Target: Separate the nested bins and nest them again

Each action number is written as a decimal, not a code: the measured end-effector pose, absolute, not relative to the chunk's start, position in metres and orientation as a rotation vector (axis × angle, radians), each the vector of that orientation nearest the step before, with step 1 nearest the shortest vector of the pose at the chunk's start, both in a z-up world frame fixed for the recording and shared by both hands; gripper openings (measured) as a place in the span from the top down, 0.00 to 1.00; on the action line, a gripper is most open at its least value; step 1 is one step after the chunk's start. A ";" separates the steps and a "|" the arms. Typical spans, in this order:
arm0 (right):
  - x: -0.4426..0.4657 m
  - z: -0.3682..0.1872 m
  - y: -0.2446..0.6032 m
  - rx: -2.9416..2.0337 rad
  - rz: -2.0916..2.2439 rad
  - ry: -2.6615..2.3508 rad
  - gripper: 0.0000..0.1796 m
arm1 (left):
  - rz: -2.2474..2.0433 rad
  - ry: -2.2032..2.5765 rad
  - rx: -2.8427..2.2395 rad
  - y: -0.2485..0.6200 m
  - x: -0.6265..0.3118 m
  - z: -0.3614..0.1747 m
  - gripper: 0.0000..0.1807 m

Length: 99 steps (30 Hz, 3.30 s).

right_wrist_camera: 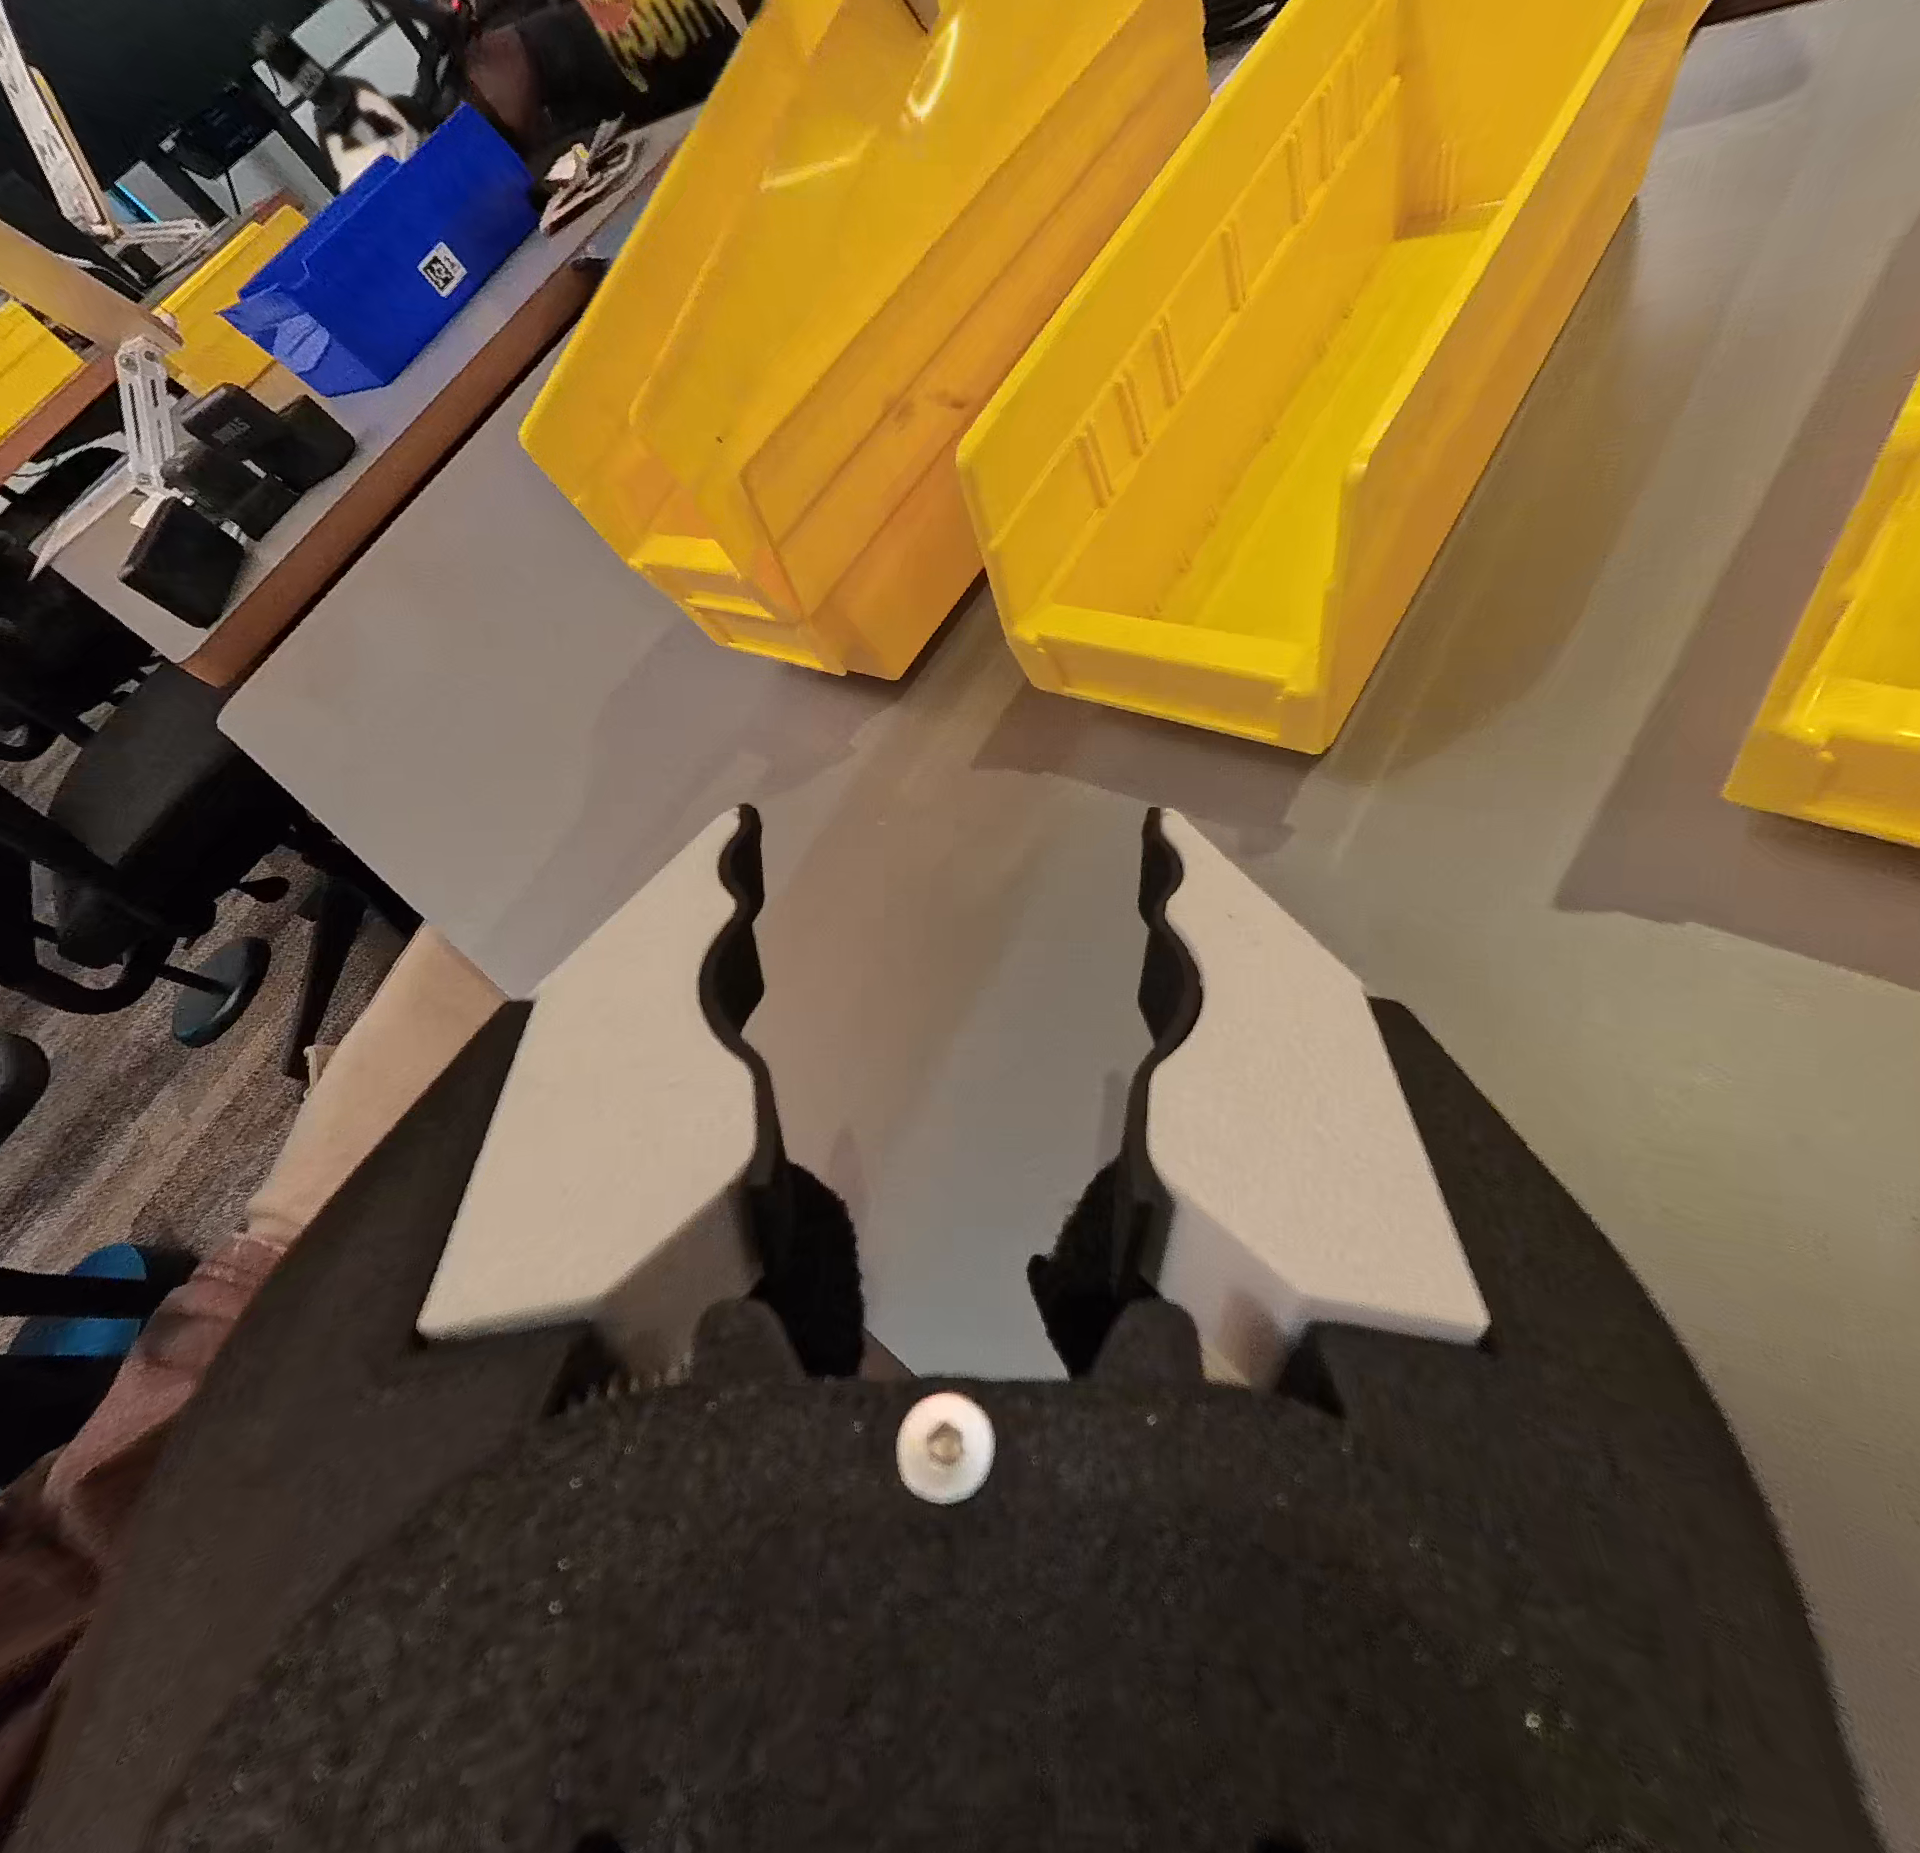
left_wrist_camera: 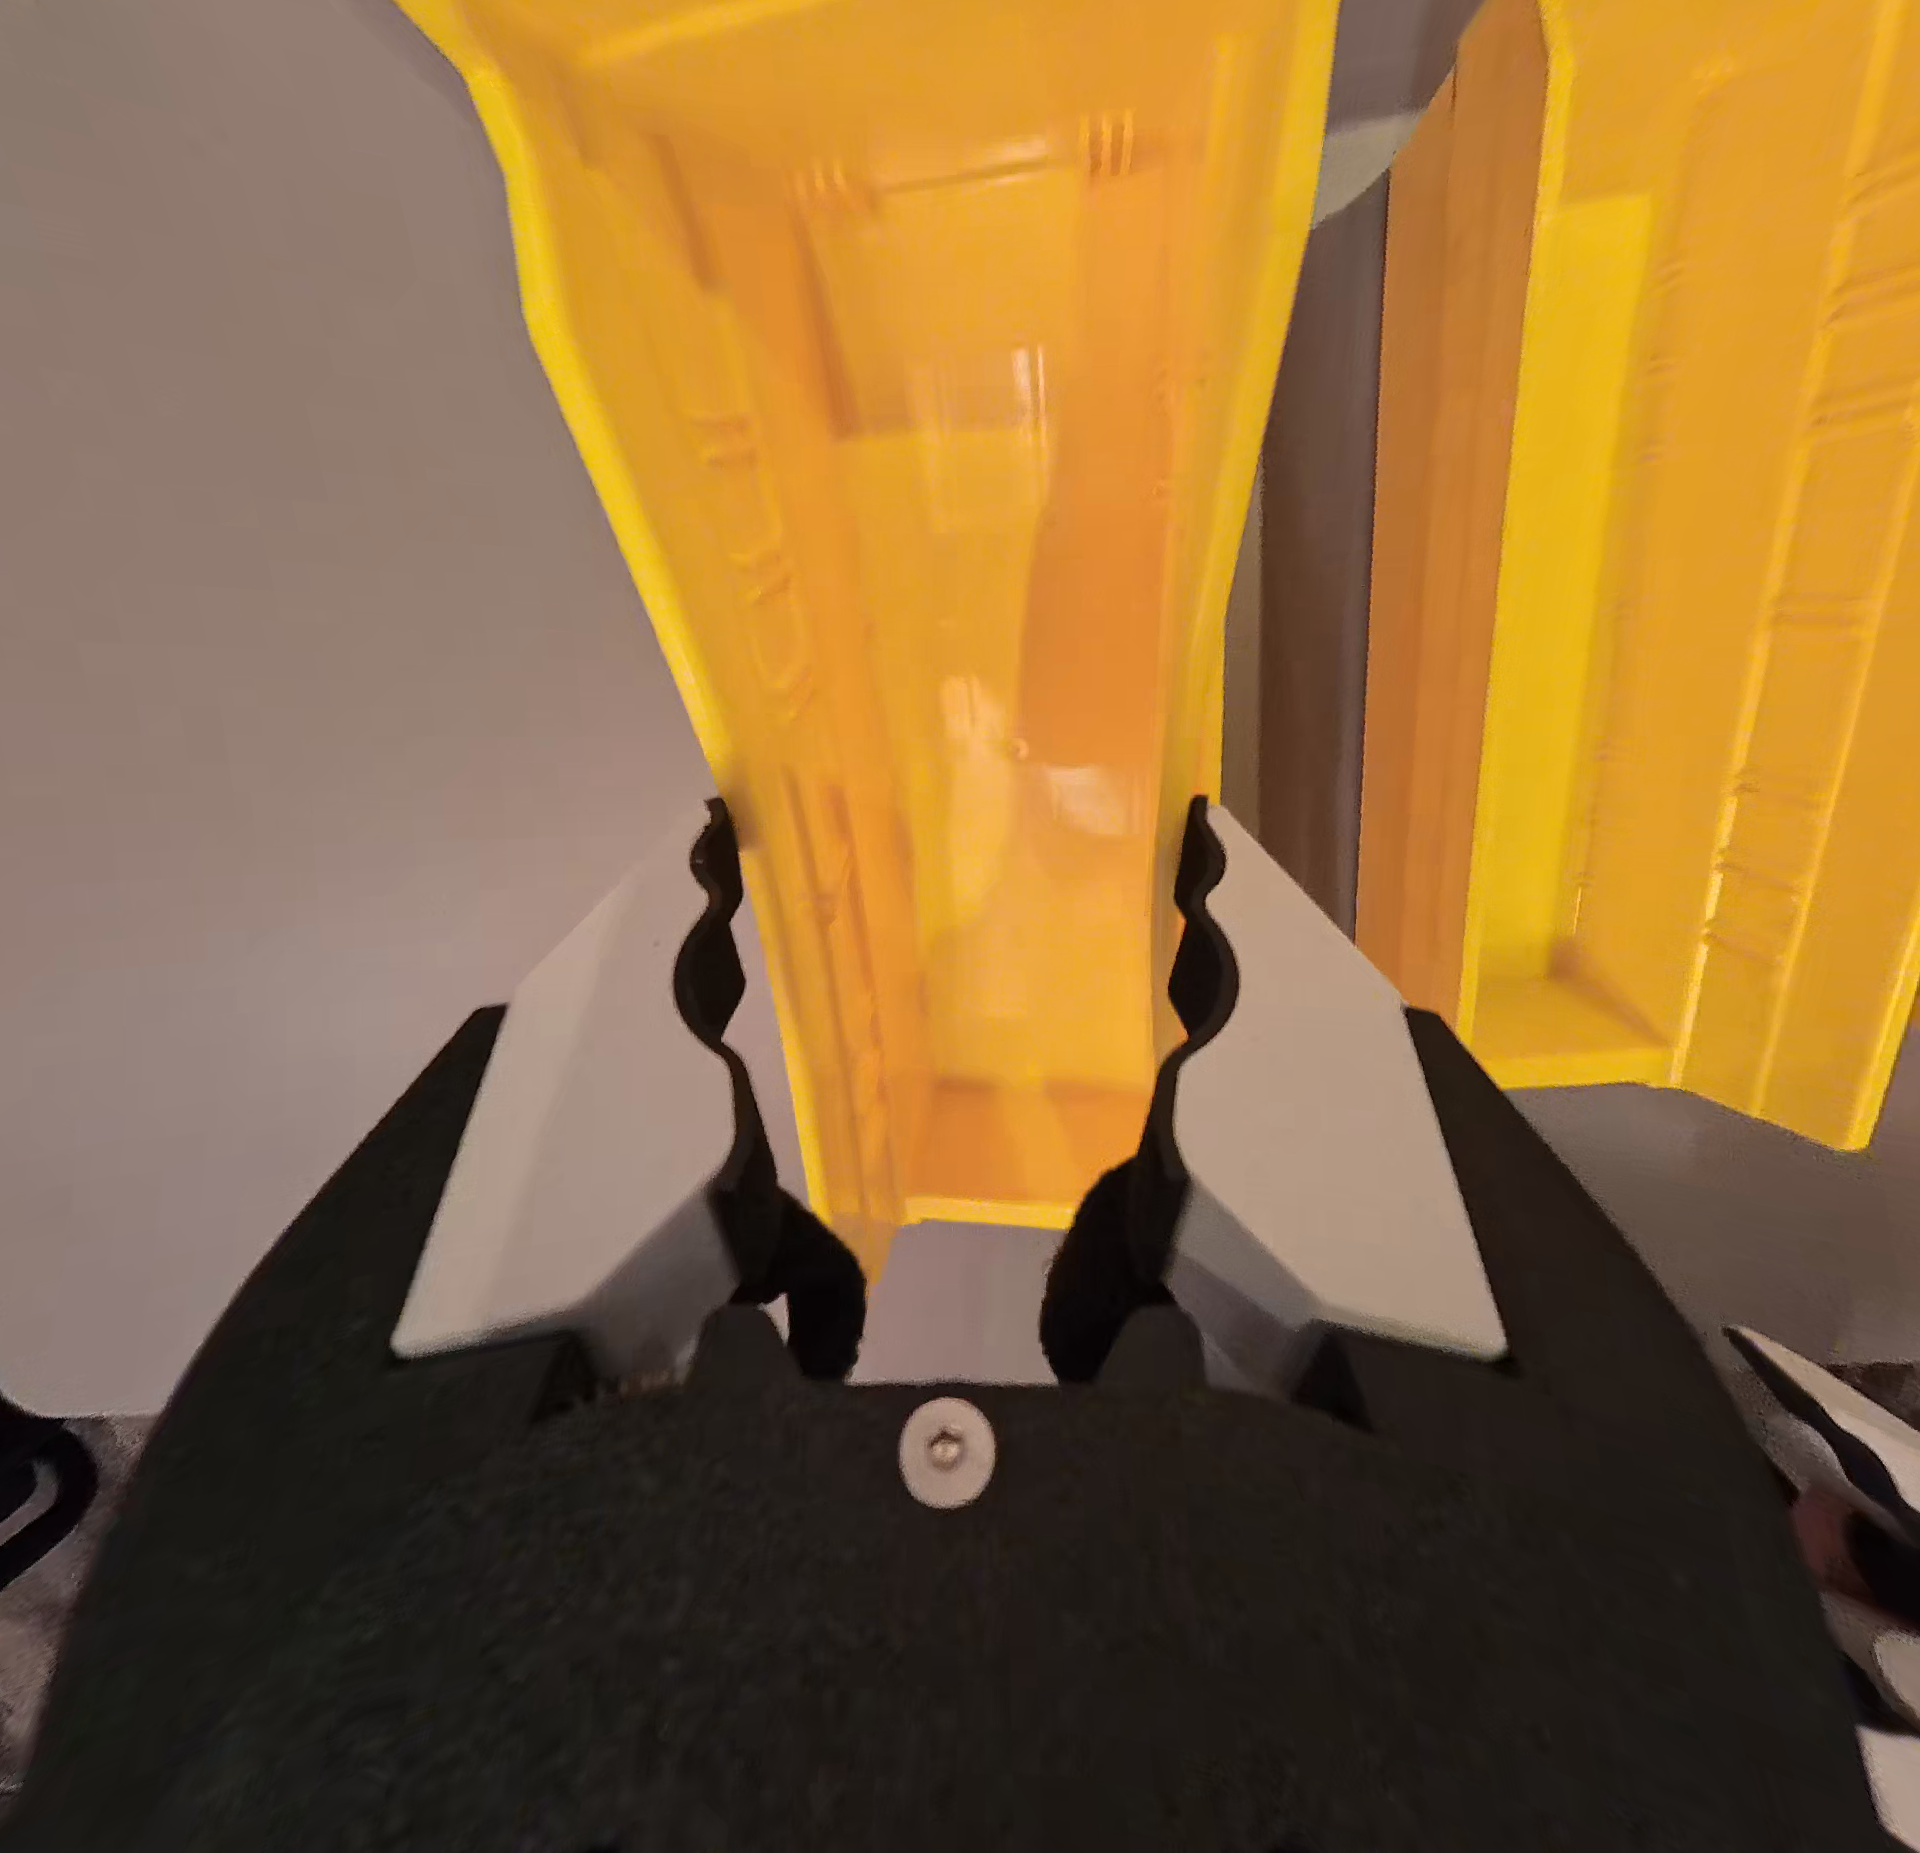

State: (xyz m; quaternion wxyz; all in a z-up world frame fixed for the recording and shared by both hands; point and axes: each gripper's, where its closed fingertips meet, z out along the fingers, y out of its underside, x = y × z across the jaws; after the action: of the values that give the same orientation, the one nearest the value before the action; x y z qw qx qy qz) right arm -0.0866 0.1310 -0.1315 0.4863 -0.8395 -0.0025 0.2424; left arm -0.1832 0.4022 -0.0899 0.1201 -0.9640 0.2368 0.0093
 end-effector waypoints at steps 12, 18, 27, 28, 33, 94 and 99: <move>-0.091 -0.130 0.128 -2.031 0.597 -0.007 0.60 | 0.054 0.744 -2.787 0.370 -0.189 -0.021 0.53; -0.090 -0.129 0.127 -2.022 0.580 -0.014 0.60 | -0.016 0.735 -2.786 0.355 -0.198 0.023 0.54; -0.089 -0.132 0.125 -2.032 0.564 -0.017 0.60 | 0.247 0.712 -2.742 0.397 -0.292 0.052 0.54; -0.088 -0.133 0.125 -2.037 0.562 -0.017 0.60 | 0.251 0.692 -2.762 0.402 -0.303 0.043 0.53; -0.088 -0.136 0.124 -2.052 0.575 -0.014 0.60 | 0.196 0.616 -2.864 0.423 -0.339 -0.024 0.53; -0.120 -0.171 0.114 -2.226 0.854 -0.015 0.57 | -0.496 0.436 -2.272 0.307 -0.255 -0.181 1.00; -0.124 -0.169 0.114 -2.214 0.888 -0.004 0.57 | -0.365 0.399 -2.240 0.302 -0.267 -0.177 1.00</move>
State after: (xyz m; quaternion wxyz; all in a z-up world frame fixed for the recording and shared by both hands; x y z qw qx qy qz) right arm -0.1235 0.1138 -0.1689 0.3692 -0.8626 -0.0014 0.3458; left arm -0.2673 0.3025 -0.1767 0.4067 -0.8881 0.1580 -0.1447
